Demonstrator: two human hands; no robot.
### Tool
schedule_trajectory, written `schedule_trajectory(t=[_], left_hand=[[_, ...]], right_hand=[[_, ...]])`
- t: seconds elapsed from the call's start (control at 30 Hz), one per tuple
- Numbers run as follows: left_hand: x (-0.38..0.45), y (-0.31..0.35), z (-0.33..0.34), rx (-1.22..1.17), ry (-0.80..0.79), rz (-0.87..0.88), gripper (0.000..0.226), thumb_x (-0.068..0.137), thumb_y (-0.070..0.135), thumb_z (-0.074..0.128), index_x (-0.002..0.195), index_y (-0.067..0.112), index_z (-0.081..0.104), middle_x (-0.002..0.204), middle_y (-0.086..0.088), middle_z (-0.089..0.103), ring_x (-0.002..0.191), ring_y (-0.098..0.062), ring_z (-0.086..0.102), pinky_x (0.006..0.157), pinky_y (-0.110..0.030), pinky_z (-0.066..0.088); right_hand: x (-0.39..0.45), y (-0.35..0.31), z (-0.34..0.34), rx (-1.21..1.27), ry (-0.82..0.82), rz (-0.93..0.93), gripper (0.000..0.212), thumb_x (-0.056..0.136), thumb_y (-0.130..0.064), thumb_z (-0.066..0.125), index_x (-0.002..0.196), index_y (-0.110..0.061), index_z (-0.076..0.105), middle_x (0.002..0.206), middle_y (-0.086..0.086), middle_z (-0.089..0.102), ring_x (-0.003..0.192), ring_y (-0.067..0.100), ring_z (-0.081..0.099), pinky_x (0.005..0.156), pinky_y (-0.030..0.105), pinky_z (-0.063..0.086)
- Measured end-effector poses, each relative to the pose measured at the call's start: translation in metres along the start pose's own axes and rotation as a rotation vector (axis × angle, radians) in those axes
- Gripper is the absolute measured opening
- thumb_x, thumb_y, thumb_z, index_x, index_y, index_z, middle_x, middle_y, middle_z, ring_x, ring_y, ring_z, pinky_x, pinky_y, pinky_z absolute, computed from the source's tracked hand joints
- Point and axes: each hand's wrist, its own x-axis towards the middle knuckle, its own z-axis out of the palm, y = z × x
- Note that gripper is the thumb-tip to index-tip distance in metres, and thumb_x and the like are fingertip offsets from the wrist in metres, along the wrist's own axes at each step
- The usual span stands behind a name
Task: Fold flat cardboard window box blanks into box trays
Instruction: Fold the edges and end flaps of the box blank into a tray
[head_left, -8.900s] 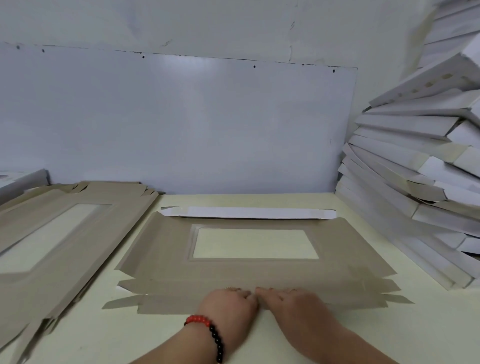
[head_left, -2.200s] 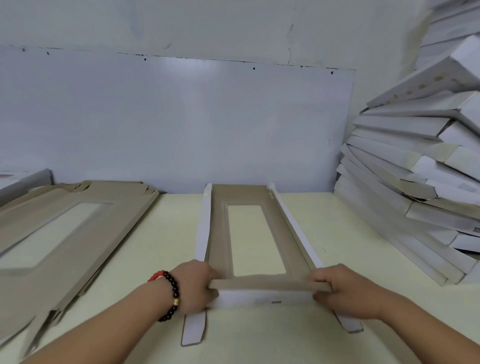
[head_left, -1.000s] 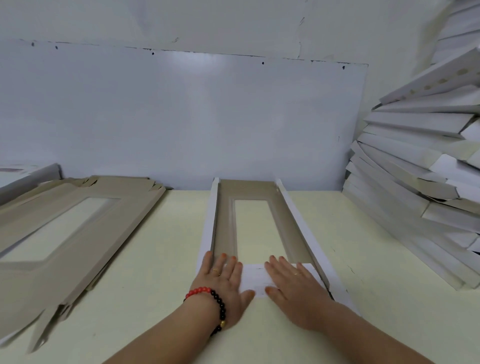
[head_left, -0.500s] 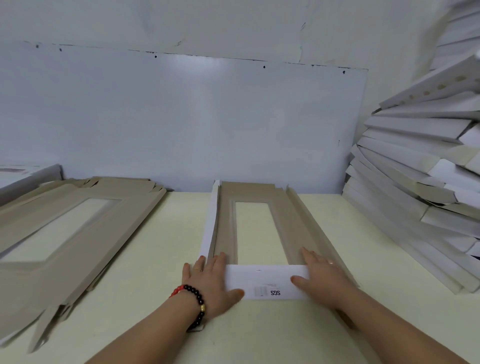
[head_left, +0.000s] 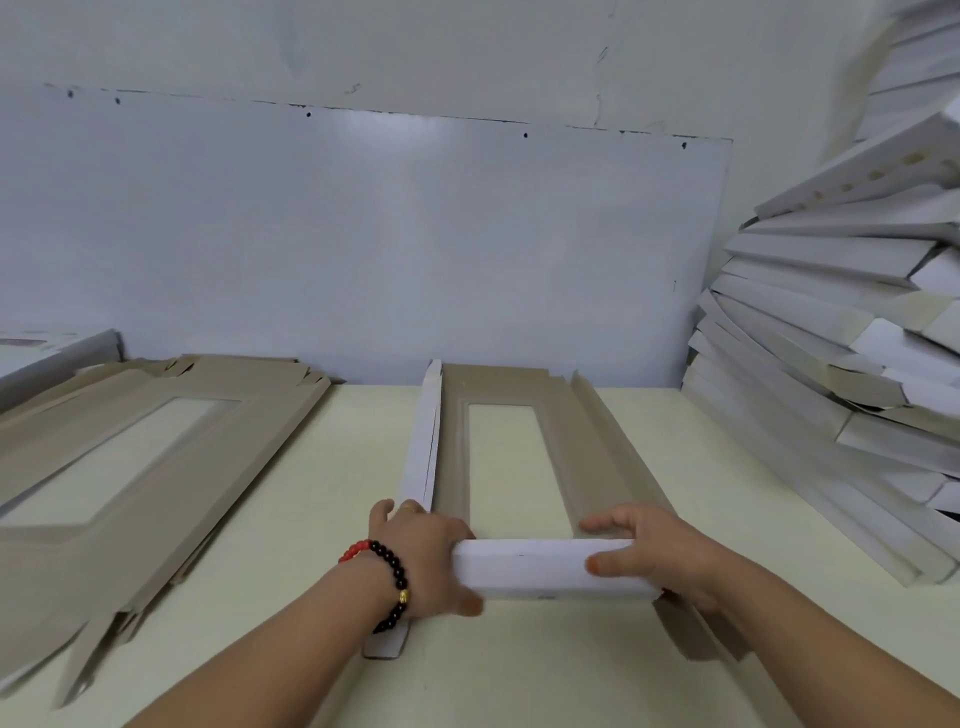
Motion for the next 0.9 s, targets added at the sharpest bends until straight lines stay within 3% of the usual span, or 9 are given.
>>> schedule_trajectory(t=[0.1,0.17,0.27,0.4,0.5,0.57,0.67,0.73,0.9], left_hand=[[-0.012,0.012,-0.005,0.071,0.012,0.092,0.048,0.063,0.068,0.062,0.093,0.03,0.061,0.076,0.015,0.058,0.088,-0.013,0.055,0.098,-0.031,0.026],[-0.023,0.019,-0.005,0.093,-0.012,0.123,0.038,0.071,0.058,0.062,0.091,0.025,0.062,0.076,0.009,0.058,0.079,-0.016,0.056,0.078,-0.027,0.039],[-0.034,0.029,0.0,0.277,-0.039,0.196,0.021,0.091,0.029,0.049,0.1,0.016,0.062,0.098,-0.01,0.064,0.09,-0.031,0.058,0.071,-0.03,0.038],[-0.049,0.047,0.012,0.377,-0.093,0.289,0.027,0.097,0.008,0.035,0.111,0.002,0.057,0.114,-0.022,0.06,0.102,-0.041,0.059,0.075,-0.042,0.041],[-0.056,0.061,0.018,0.388,-0.13,0.342,0.029,0.096,0.001,0.032,0.111,-0.004,0.056,0.115,-0.026,0.056,0.103,-0.042,0.057,0.07,-0.042,0.035],[-0.051,0.062,0.018,0.373,-0.096,0.333,0.03,0.098,0.006,0.033,0.115,0.001,0.056,0.116,-0.023,0.058,0.104,-0.041,0.057,0.072,-0.042,0.037],[-0.036,0.049,0.009,0.283,-0.015,0.258,0.033,0.099,0.015,0.036,0.127,0.017,0.052,0.116,-0.017,0.061,0.105,-0.038,0.058,0.082,-0.041,0.044],[-0.024,0.038,0.007,0.189,0.019,0.201,0.034,0.1,0.024,0.037,0.132,0.023,0.047,0.115,-0.015,0.062,0.106,-0.035,0.058,0.083,-0.037,0.044],[-0.006,0.039,0.028,0.109,0.077,0.123,0.038,0.097,0.038,0.041,0.133,0.024,0.042,0.123,-0.006,0.056,0.113,-0.029,0.053,0.088,-0.037,0.042]], right_hand=[[-0.019,-0.01,0.001,-0.207,-0.071,-0.087,0.031,0.07,-0.024,0.084,0.095,-0.036,0.069,0.087,-0.017,0.07,0.077,-0.003,0.065,0.071,0.013,0.05],[-0.031,-0.013,0.005,-0.406,-0.079,-0.124,0.017,0.071,-0.026,0.08,0.076,-0.036,0.068,0.07,-0.02,0.065,0.063,-0.004,0.059,0.058,0.012,0.046],[-0.046,-0.013,0.018,-0.699,-0.046,-0.231,0.011,0.077,-0.037,0.07,0.086,-0.03,0.068,0.087,-0.017,0.067,0.081,-0.001,0.06,0.073,0.021,0.051],[-0.058,-0.006,0.045,-1.049,-0.019,-0.391,0.016,0.087,-0.034,0.057,0.101,-0.027,0.06,0.101,-0.008,0.065,0.089,0.014,0.062,0.064,0.021,0.037],[-0.06,-0.001,0.068,-1.227,0.125,-0.524,0.035,0.036,-0.034,0.084,0.063,-0.026,0.065,0.059,-0.009,0.061,0.041,0.011,0.055,0.037,0.016,0.034],[-0.054,-0.001,0.073,-1.22,0.193,-0.522,0.039,0.026,-0.036,0.086,0.055,-0.029,0.062,0.046,-0.012,0.054,0.032,0.008,0.048,0.031,0.016,0.027],[-0.045,-0.011,0.066,-1.102,0.224,-0.536,0.031,0.061,-0.051,0.08,0.08,-0.031,0.068,0.064,-0.011,0.067,0.053,0.009,0.063,0.044,0.02,0.04],[-0.035,-0.015,0.056,-0.953,0.247,-0.472,0.031,0.092,-0.053,0.049,0.109,-0.03,0.06,0.098,-0.005,0.071,0.088,0.018,0.066,0.072,0.029,0.045],[-0.016,-0.012,0.07,-1.056,0.265,-0.458,0.037,0.101,-0.048,0.027,0.123,-0.028,0.049,0.12,-0.002,0.056,0.1,0.026,0.059,0.081,0.034,0.043]])
